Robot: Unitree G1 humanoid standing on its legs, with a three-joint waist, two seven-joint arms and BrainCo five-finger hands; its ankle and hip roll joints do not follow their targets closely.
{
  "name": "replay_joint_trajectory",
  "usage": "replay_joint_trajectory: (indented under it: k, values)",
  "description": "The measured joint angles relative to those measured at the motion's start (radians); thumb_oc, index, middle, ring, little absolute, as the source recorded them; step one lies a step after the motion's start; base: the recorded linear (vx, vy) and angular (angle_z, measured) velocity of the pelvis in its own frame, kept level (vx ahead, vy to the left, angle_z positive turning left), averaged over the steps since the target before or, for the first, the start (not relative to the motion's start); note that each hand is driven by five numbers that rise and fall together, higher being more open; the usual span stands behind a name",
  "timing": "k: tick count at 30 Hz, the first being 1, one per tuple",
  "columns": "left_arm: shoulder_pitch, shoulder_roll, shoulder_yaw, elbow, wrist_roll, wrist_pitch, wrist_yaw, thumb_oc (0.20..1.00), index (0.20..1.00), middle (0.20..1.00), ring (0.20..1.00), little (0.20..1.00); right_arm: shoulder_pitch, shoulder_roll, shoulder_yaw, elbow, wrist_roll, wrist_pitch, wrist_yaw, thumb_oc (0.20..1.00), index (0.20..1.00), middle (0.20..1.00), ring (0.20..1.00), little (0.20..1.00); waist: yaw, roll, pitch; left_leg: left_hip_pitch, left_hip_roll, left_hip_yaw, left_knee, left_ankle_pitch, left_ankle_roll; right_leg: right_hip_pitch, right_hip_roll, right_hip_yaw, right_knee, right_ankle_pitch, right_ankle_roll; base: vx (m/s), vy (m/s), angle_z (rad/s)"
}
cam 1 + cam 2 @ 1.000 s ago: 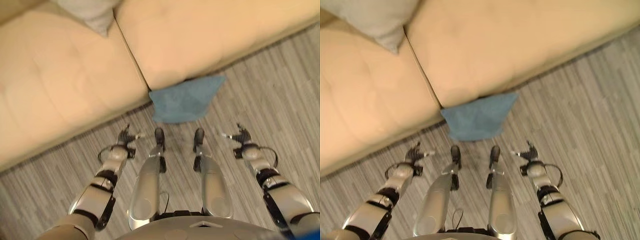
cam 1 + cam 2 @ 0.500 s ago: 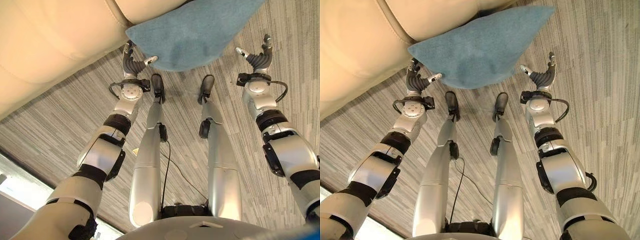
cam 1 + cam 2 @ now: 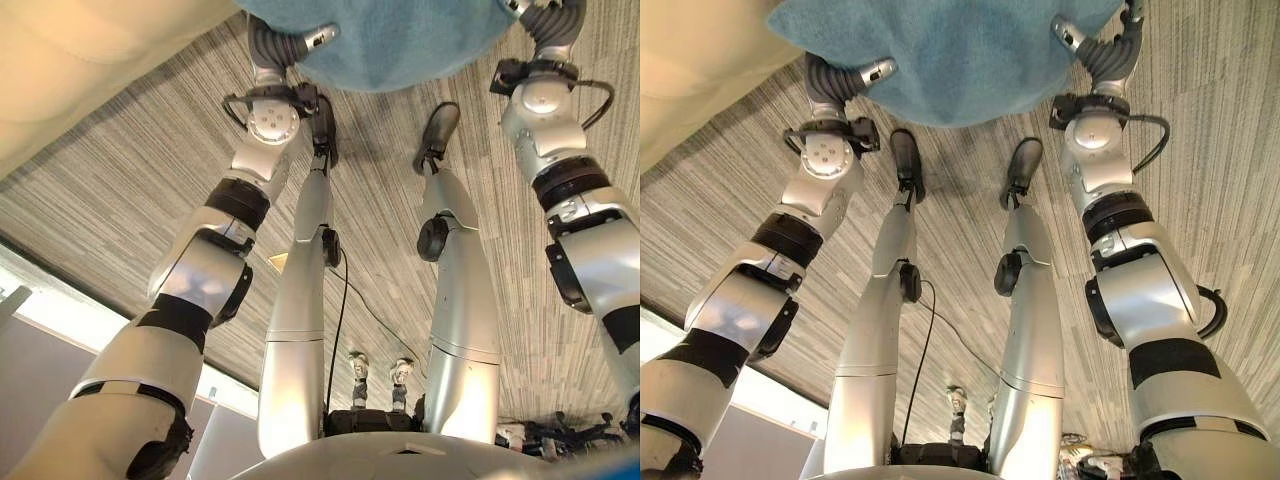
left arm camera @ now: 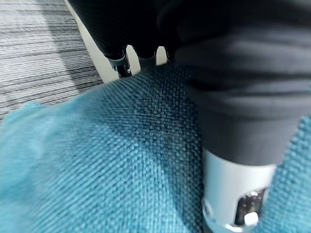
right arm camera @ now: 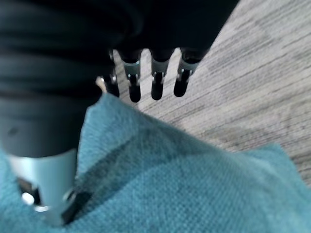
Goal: Pick up all the scattered cushions and arrange them neatly on the sofa.
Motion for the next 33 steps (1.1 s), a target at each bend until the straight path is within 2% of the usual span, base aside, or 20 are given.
replay_joint_trajectory:
  k: [6,7,8,10,14,17,18,19,22,24,25,26,27,28,30,32,33]
  values:
    - [-0.043,-0.005,-0.016,0.009,-0.051,0.011,-0.001,1.000,1.000,1.000,1.000,1.000,-0.071,-0.011,0.064,0.000,0.094,0.002,0.046,1.000,1.000,1.000,1.000,1.000,0.006,0.004,-0.002,-0.023,0.001,-0.005,0.006,0.004,-0.002,-0.025,0.000,-0.001,0.011,0.001,-0.002,0.00,0.000,0.00]
    - [-0.045,-0.006,-0.017,0.006,-0.059,0.011,-0.001,1.000,1.000,1.000,1.000,1.000,-0.074,-0.008,0.065,0.000,0.106,0.002,0.051,0.592,0.592,0.592,0.592,0.592,0.006,0.006,-0.004,-0.028,0.001,-0.007,0.008,0.005,-0.001,-0.027,0.001,-0.001,0.011,0.001,-0.002,0.00,0.000,0.00]
    - [-0.063,-0.013,-0.017,-0.003,-0.111,0.011,-0.001,0.200,0.200,0.200,0.200,0.200,-0.089,0.002,0.075,-0.004,0.173,-0.002,0.065,0.200,0.200,0.200,0.200,0.200,0.009,0.007,-0.004,-0.032,0.001,-0.010,0.008,0.007,-0.001,-0.030,0.002,-0.001,0.011,0.001,-0.003,0.00,0.000,0.00]
    - [-0.058,-0.008,-0.010,-0.016,-0.156,0.011,-0.007,0.200,0.200,0.200,0.200,0.200,-0.086,0.003,0.076,-0.032,0.242,-0.019,0.092,0.200,0.200,0.200,0.200,0.200,0.016,0.007,-0.004,-0.033,0.002,-0.013,0.008,0.009,-0.002,-0.030,0.003,-0.002,0.011,0.003,-0.005,0.00,0.000,0.00]
    - [-0.019,0.017,0.008,-0.091,-0.178,0.021,-0.018,0.200,0.200,0.200,0.200,0.200,-0.066,0.004,0.076,-0.075,0.279,-0.028,0.101,0.200,0.200,0.200,0.200,0.200,0.005,0.007,-0.004,-0.013,0.004,-0.012,0.003,0.014,-0.001,-0.006,0.004,-0.006,-0.003,0.013,-0.014,-0.01,0.008,-0.02]
    - [0.065,-0.027,0.062,-0.136,-0.193,0.021,-0.018,0.200,0.200,0.200,0.200,0.200,0.022,0.019,0.060,-0.133,0.278,-0.027,0.102,0.200,0.200,0.200,0.200,0.200,-0.004,0.007,-0.005,0.051,0.007,-0.019,-0.005,0.016,0.000,0.067,0.008,-0.011,-0.029,0.023,-0.017,-0.04,0.027,-0.04]
    - [0.130,-0.053,0.081,-0.187,-0.193,0.017,-0.018,0.200,0.200,0.200,0.200,0.200,0.098,0.023,0.037,-0.184,0.275,-0.038,0.105,0.200,0.200,0.200,0.200,0.200,-0.006,0.011,-0.039,0.056,0.004,-0.024,-0.012,0.016,0.000,0.073,0.008,-0.011,-0.032,0.023,-0.013,-0.06,0.027,0.00]
    - [0.200,-0.061,0.089,-0.252,-0.192,0.004,-0.018,0.200,0.200,0.200,0.200,0.200,0.188,0.023,0.013,-0.246,0.268,-0.067,0.114,0.200,0.200,0.200,0.200,0.200,-0.007,0.012,-0.098,0.029,0.002,-0.026,-0.016,0.017,0.000,0.044,0.008,-0.009,-0.032,0.022,-0.009,-0.05,0.029,0.01]
    - [0.294,-0.051,0.141,-0.387,-0.163,0.006,-0.019,0.200,0.200,0.200,0.200,0.200,0.322,0.055,-0.091,-0.407,0.208,-0.086,0.132,0.200,0.200,0.200,0.200,0.200,-0.015,0.014,-0.091,0.072,0.000,-0.023,-0.015,0.020,0.001,0.083,0.006,-0.004,-0.025,0.019,0.000,-0.08,0.037,0.01]
    - [0.427,-0.050,0.165,-0.478,-0.127,0.006,-0.021,0.200,0.200,0.200,0.200,0.200,0.440,0.078,-0.111,-0.528,0.151,-0.086,0.132,0.200,0.200,0.200,0.200,0.200,-0.029,0.015,-0.034,0.229,-0.005,-0.023,-0.032,0.021,-0.003,0.242,0.008,-0.011,-0.042,0.022,-0.011,-0.07,0.023,-0.01]
    - [0.464,-0.062,0.163,-0.493,-0.109,0.006,-0.025,0.200,0.200,0.200,0.200,0.200,0.483,0.087,-0.117,-0.563,0.137,-0.086,0.133,0.200,0.200,0.200,0.200,0.200,-0.033,0.014,-0.052,0.253,0.000,-0.026,-0.028,0.014,-0.005,0.267,0.005,-0.009,-0.041,0.013,0.001,0.00,0.000,0.00]
    - [0.562,-0.045,0.166,-0.566,-0.066,0.004,-0.045,0.200,0.200,0.200,0.200,0.200,0.584,0.096,-0.139,-0.655,0.091,-0.101,0.137,0.200,0.200,0.200,0.200,0.200,-0.034,0.016,-0.151,0.235,0.000,-0.030,-0.016,-0.012,-0.016,0.253,0.005,-0.007,-0.036,-0.005,0.018,0.00,0.000,0.00]
    - [0.594,-0.049,0.155,-0.622,-0.022,-0.003,-0.059,0.200,0.200,0.200,0.200,0.200,0.628,0.119,-0.175,-0.704,0.055,-0.138,0.139,0.200,0.200,0.200,0.200,0.200,-0.030,0.015,-0.172,0.275,0.000,-0.037,-0.012,-0.021,-0.013,0.303,0.008,-0.008,-0.051,-0.006,0.024,0.00,0.000,0.00]
    - [0.618,-0.038,0.152,-0.655,0.022,-0.003,-0.067,0.200,0.200,0.200,0.200,0.200,0.657,0.133,-0.212,-0.745,0.038,-0.139,0.139,0.200,0.200,0.200,0.200,0.200,-0.033,0.015,-0.177,0.318,-0.002,-0.037,-0.013,-0.024,-0.014,0.348,0.008,-0.008,-0.053,-0.005,0.025,-0.02,-0.036,-0.01]
    - [0.673,-0.038,0.144,-0.659,0.052,-0.004,-0.088,0.200,0.200,0.200,0.200,0.200,0.731,0.136,-0.210,-0.786,0.030,-0.139,0.139,0.200,0.200,0.200,0.200,0.200,-0.036,0.015,-0.176,0.415,0.000,-0.036,-0.032,-0.027,-0.011,0.448,0.012,-0.010,-0.080,-0.005,0.026,0.01,-0.031,-0.05]
    - [0.770,-0.040,0.142,-0.686,0.055,-0.007,-0.118,0.200,0.200,0.200,0.200,0.200,0.854,0.147,-0.194,-0.842,0.013,-0.136,0.146,0.200,0.200,0.200,0.200,0.200,-0.051,0.014,-0.173,0.556,0.004,-0.035,-0.036,-0.048,-0.007,0.606,0.015,-0.021,-0.106,-0.018,0.035,0.06,-0.010,-0.01]
    - [0.816,-0.028,0.140,-0.696,0.063,-0.026,-0.130,0.200,0.200,0.200,0.200,0.200,0.912,0.146,-0.197,-0.868,-0.007,-0.138,0.161,0.200,0.200,0.200,0.200,0.200,-0.060,0.012,-0.191,0.617,0.007,-0.036,-0.049,-0.061,-0.011,0.669,0.018,-0.027,-0.130,-0.029,0.042,0.11,-0.001,0.01]
